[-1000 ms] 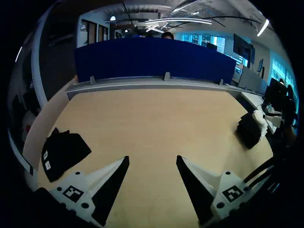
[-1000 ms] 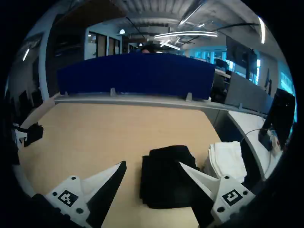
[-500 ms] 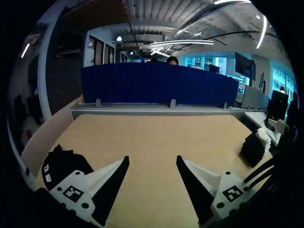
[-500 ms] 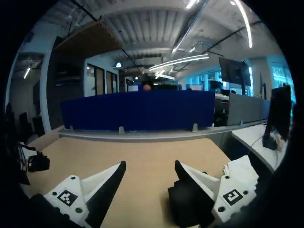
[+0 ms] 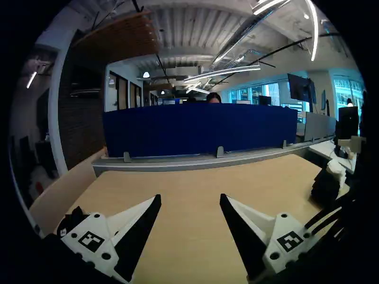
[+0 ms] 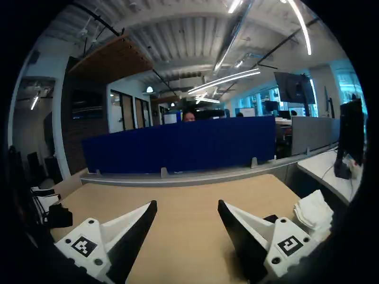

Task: Fold towel

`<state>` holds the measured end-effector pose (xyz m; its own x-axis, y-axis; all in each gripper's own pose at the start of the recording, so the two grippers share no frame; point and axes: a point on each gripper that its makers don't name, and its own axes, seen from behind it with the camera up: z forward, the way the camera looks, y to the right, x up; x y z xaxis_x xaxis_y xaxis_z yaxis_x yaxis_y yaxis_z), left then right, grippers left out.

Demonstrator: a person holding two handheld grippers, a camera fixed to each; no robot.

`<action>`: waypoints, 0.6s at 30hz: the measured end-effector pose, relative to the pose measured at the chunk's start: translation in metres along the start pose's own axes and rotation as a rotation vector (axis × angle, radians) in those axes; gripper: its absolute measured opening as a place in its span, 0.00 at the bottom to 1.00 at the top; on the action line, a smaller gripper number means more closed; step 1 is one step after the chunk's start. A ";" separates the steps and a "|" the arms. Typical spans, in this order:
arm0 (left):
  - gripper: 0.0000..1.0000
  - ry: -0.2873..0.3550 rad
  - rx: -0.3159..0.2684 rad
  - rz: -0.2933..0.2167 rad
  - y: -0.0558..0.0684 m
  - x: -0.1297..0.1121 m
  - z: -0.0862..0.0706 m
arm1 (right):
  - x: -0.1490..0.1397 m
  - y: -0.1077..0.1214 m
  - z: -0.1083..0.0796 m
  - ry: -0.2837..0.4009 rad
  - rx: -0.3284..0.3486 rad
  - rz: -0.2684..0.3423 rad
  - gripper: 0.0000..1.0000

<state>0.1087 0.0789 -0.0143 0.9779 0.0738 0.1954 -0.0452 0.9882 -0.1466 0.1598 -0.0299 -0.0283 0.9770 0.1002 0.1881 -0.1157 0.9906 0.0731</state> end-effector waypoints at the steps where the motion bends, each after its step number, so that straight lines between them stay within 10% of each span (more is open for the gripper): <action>1: 0.92 0.006 0.001 0.013 0.000 0.000 0.001 | 0.001 -0.001 -0.001 -0.003 0.000 0.001 1.00; 18: 0.92 0.108 0.064 0.041 -0.016 -0.044 0.019 | -0.015 -0.014 0.001 -0.061 -0.016 -0.031 1.00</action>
<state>0.0623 0.0627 -0.0019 0.9911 0.1028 0.0842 -0.0953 0.9915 -0.0890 0.1462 -0.0457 -0.0309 0.9672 0.0638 0.2457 -0.0820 0.9946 0.0643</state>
